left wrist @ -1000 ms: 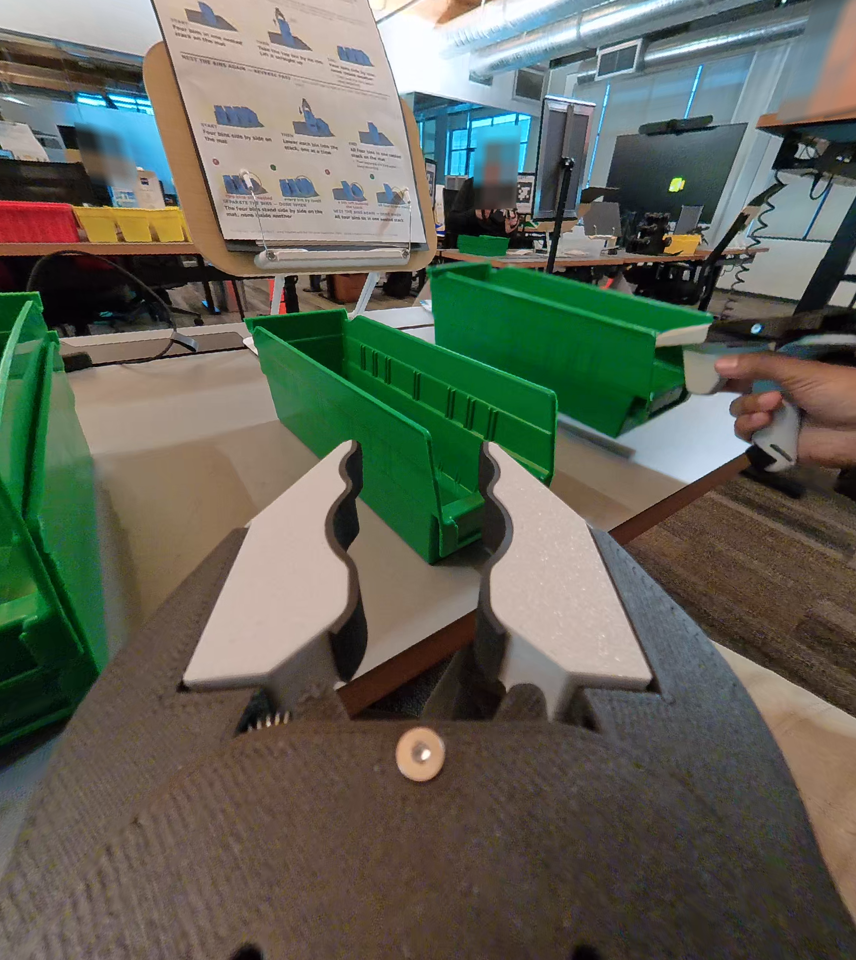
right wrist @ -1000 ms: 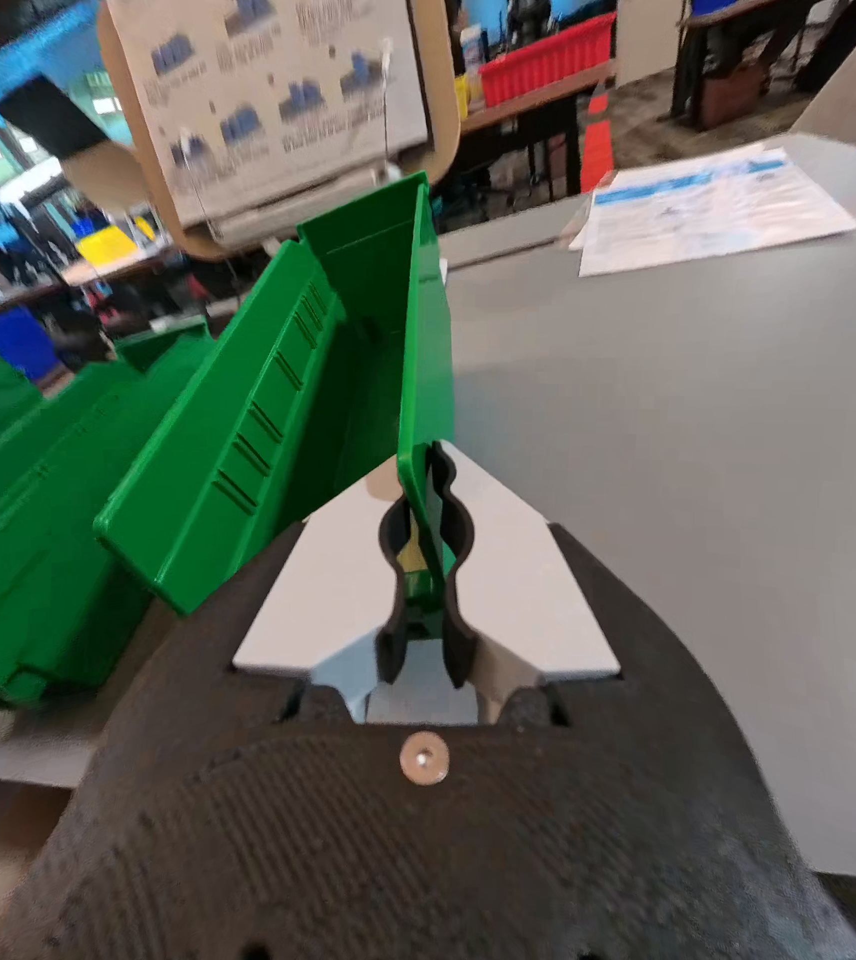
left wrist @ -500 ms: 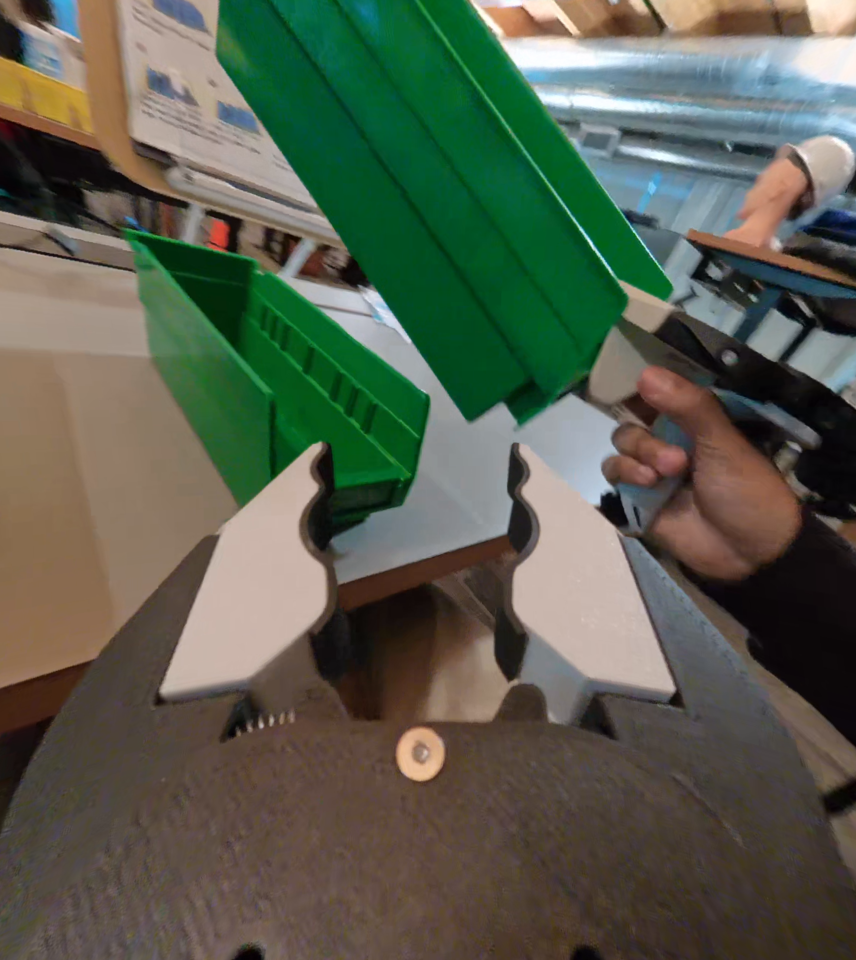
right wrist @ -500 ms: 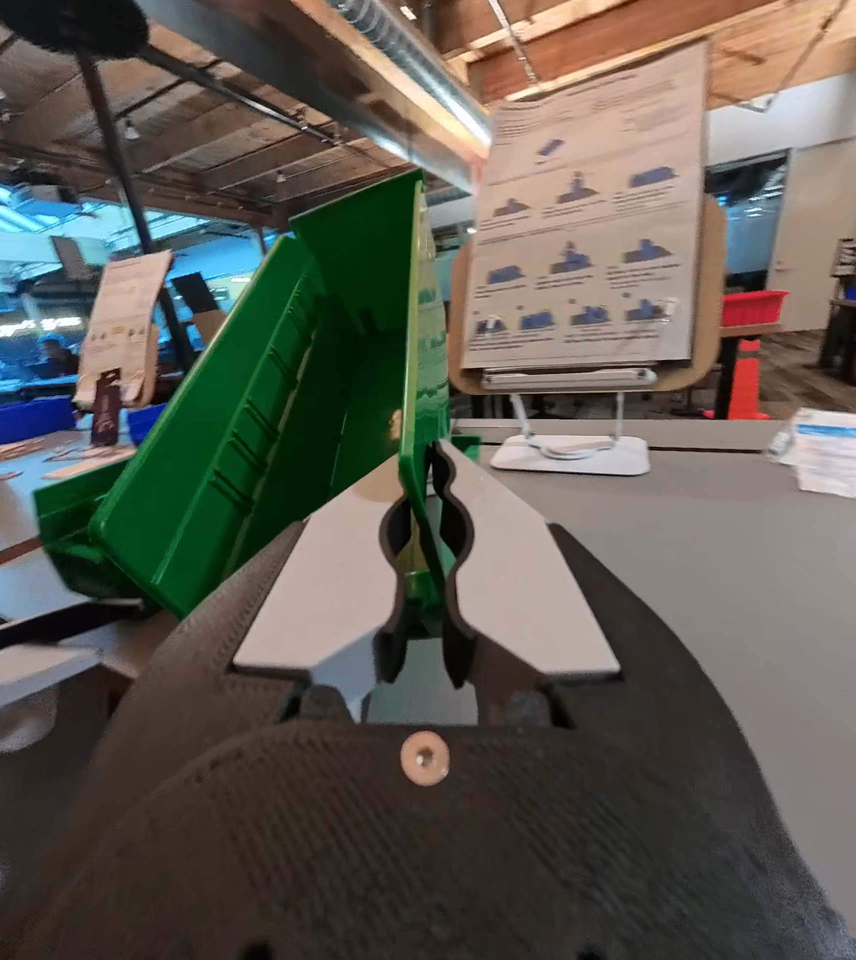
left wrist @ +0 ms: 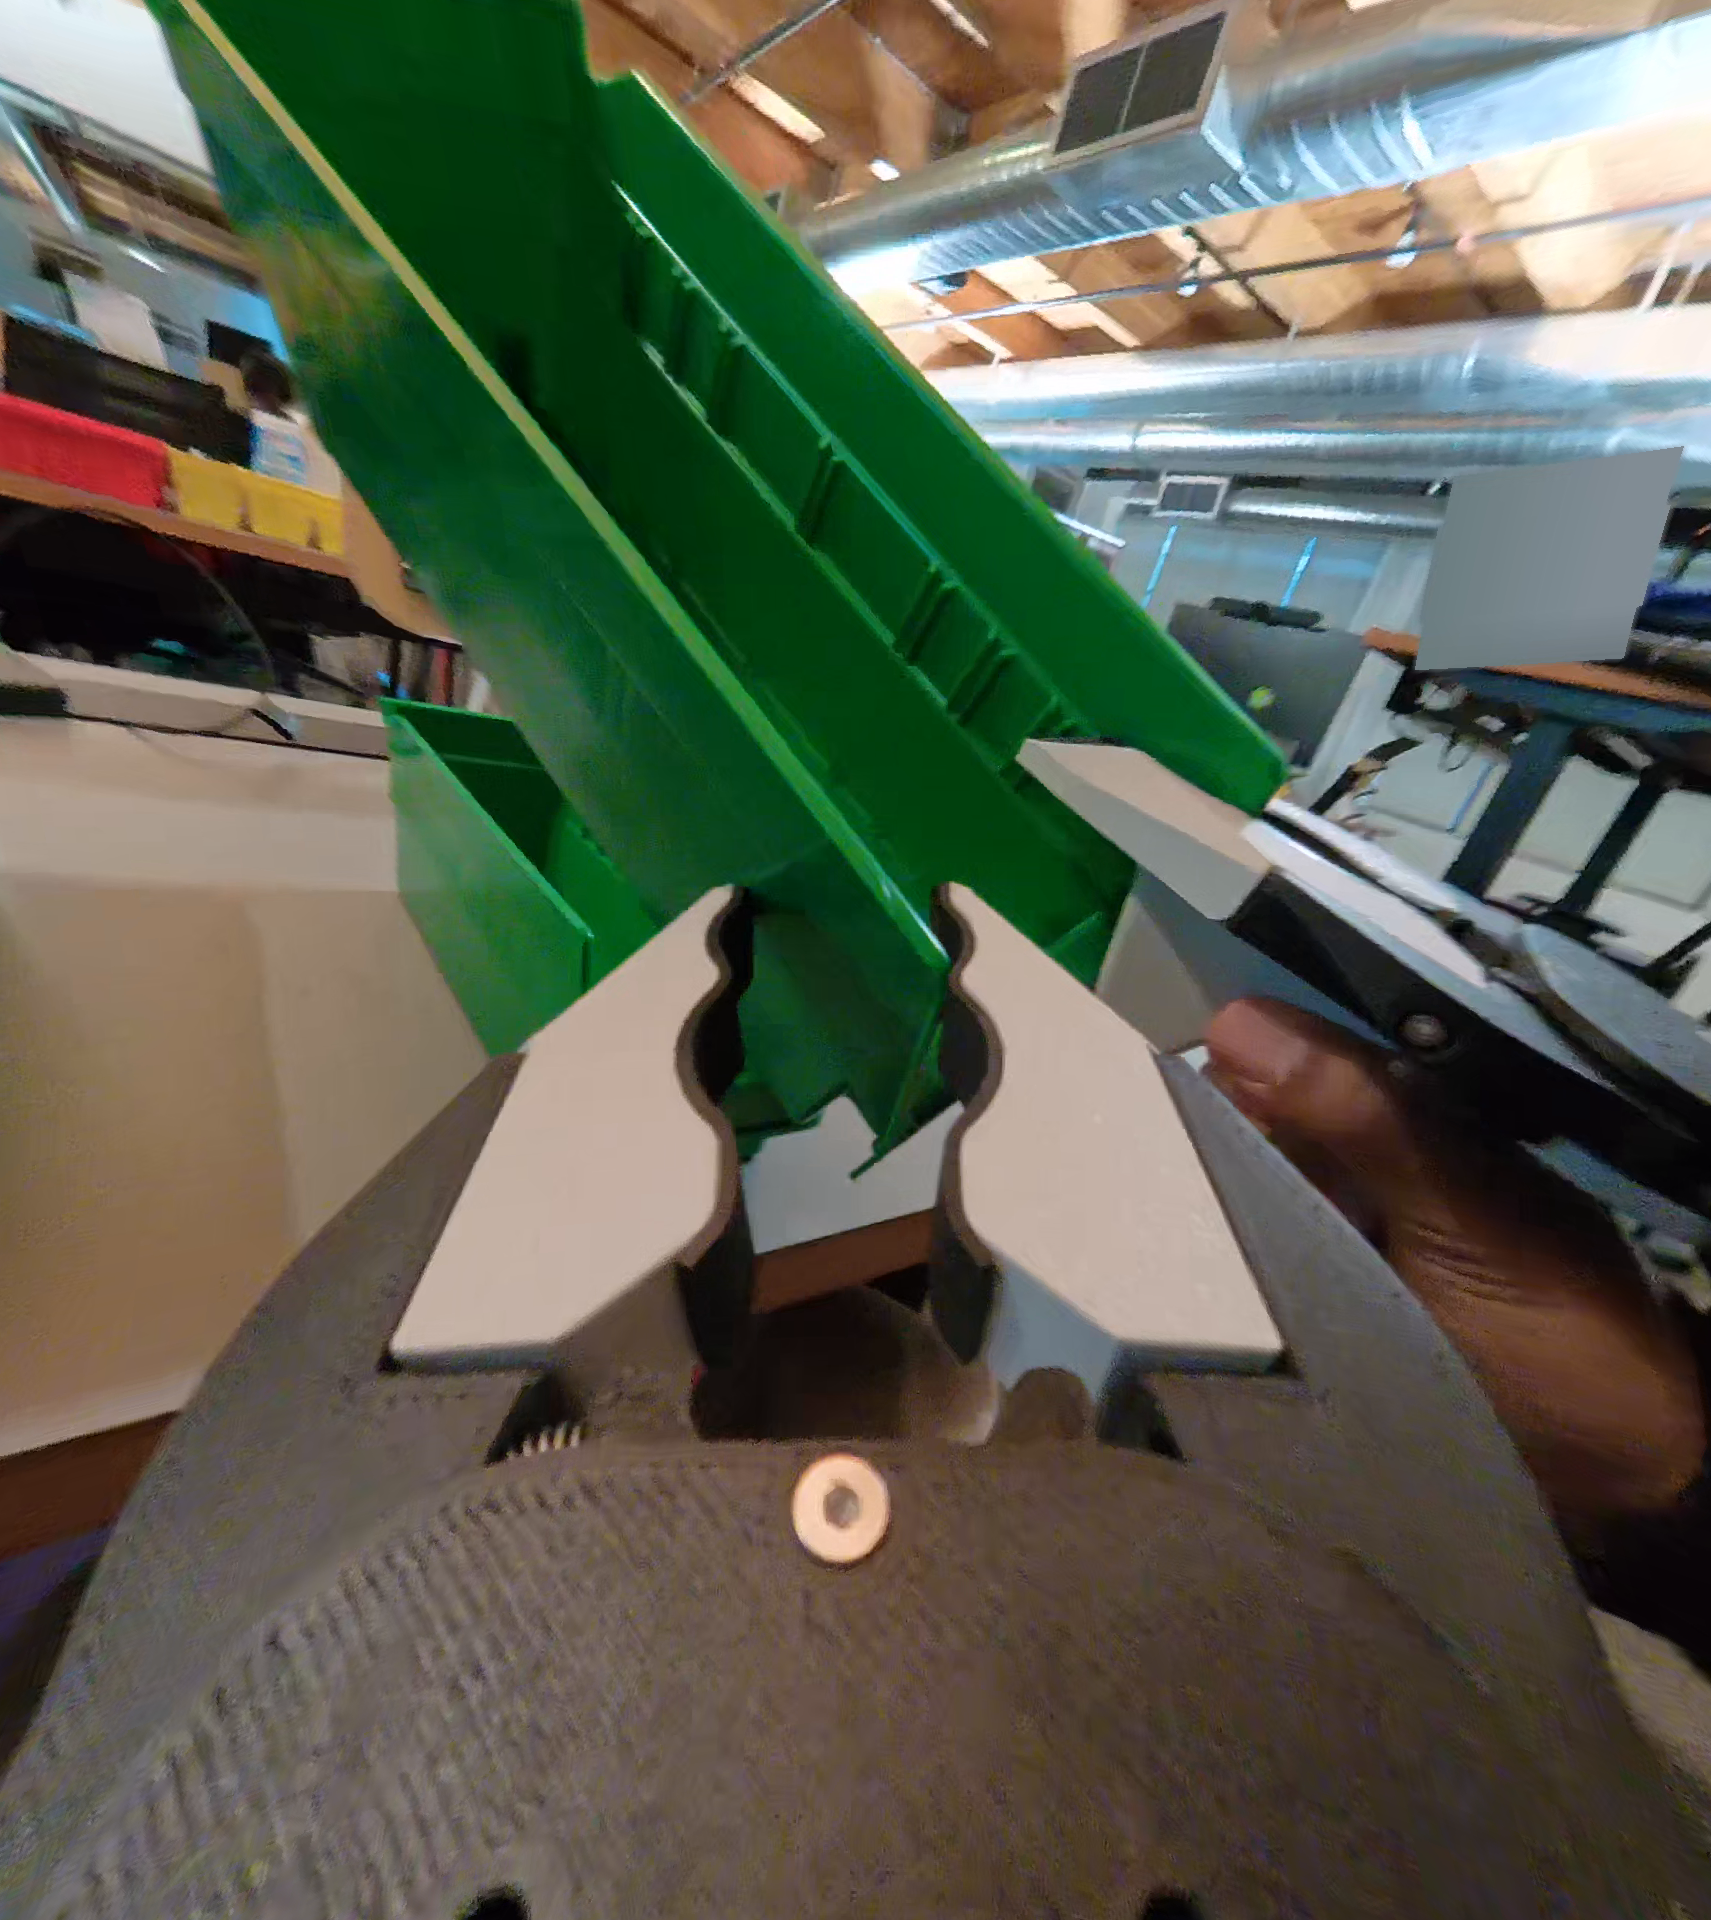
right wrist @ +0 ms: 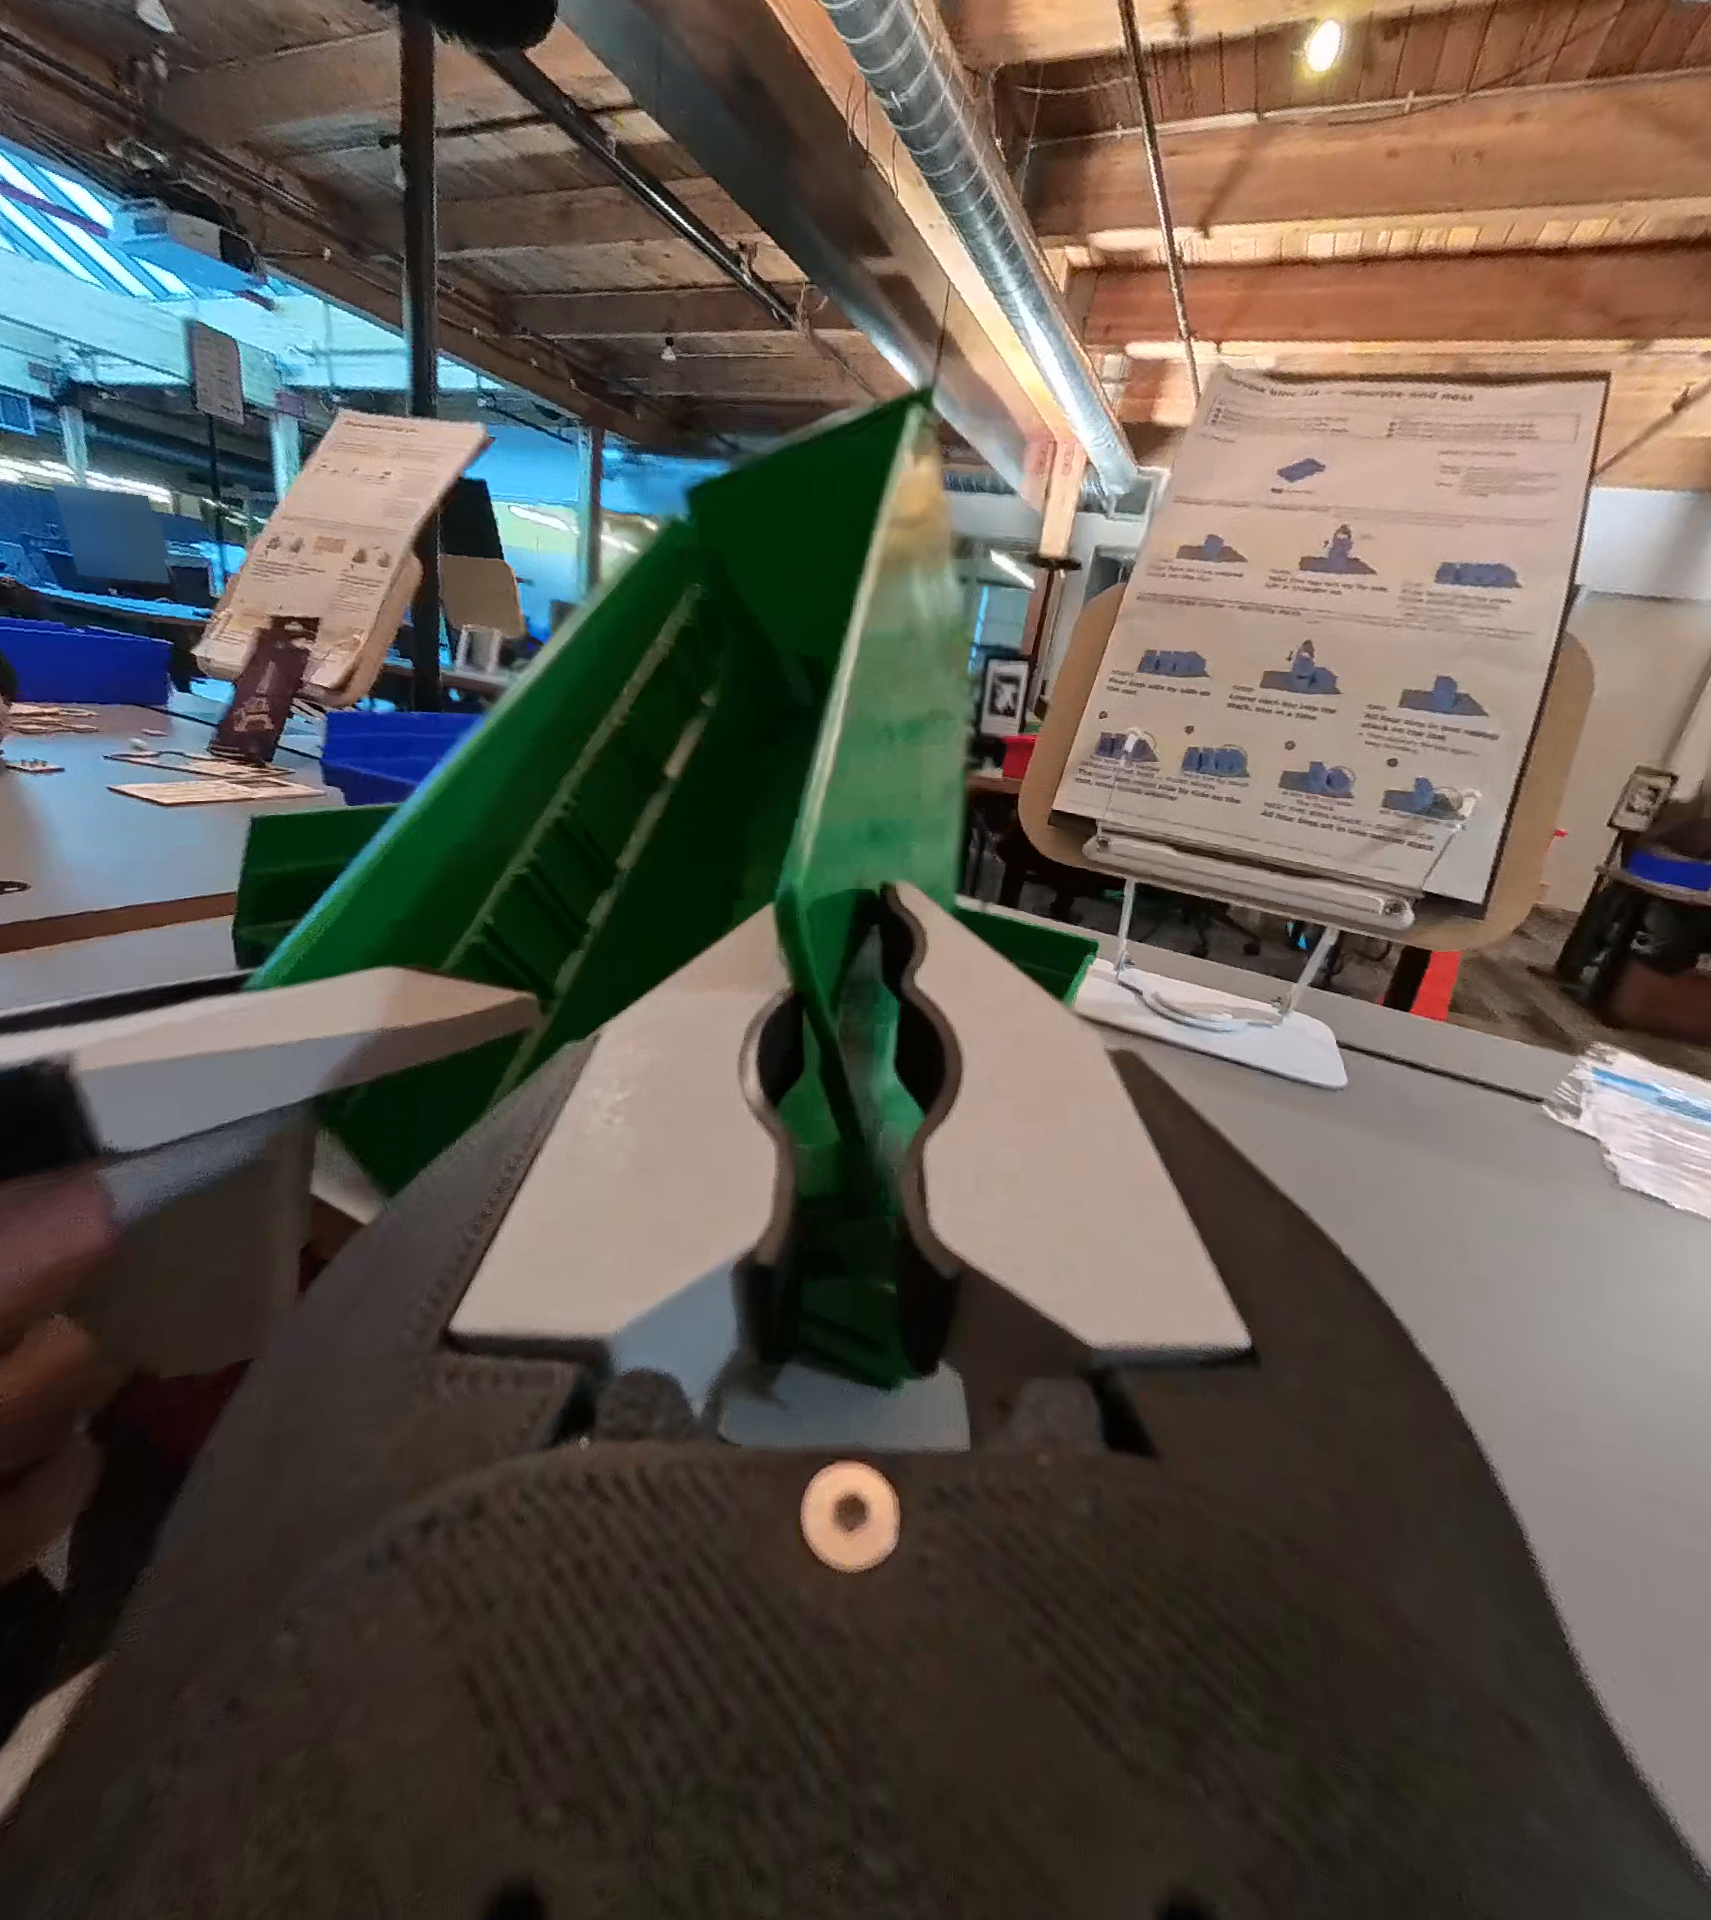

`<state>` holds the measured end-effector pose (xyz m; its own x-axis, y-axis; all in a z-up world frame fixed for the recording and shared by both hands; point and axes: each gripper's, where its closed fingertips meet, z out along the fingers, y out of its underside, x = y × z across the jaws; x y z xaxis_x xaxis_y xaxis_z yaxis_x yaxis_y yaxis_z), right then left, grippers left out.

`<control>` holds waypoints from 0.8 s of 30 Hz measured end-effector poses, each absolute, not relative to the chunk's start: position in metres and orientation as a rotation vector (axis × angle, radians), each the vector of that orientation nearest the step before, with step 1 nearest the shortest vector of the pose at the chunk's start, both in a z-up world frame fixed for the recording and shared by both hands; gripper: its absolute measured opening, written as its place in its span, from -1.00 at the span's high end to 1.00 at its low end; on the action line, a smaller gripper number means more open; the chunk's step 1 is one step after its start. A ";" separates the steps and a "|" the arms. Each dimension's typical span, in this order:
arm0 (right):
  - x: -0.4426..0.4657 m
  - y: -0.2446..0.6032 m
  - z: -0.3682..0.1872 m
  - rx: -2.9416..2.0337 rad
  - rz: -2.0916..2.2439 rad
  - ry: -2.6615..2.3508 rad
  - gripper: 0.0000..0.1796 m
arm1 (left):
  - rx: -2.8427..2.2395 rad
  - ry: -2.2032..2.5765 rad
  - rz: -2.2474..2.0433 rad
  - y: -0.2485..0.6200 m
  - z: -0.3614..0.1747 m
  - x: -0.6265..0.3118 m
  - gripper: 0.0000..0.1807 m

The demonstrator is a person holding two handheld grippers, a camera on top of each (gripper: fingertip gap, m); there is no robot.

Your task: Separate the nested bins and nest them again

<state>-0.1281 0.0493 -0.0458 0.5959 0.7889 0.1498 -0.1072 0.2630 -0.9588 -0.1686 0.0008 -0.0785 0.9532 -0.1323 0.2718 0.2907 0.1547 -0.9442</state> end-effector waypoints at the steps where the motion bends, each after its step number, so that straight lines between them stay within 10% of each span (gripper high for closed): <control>1: -0.129 0.043 -0.044 -1.119 0.702 -0.738 0.82 | -1.393 -0.134 -0.272 0.001 -0.079 -0.172 0.75; 12: -0.154 -0.003 -0.054 -1.080 0.899 -0.956 0.47 | -1.433 -0.347 -0.463 0.009 -0.084 -0.226 1.00; 24: -0.158 0.004 -0.076 -1.182 1.020 -0.961 0.85 | -1.135 -0.452 -0.213 -0.033 -0.005 -0.362 1.00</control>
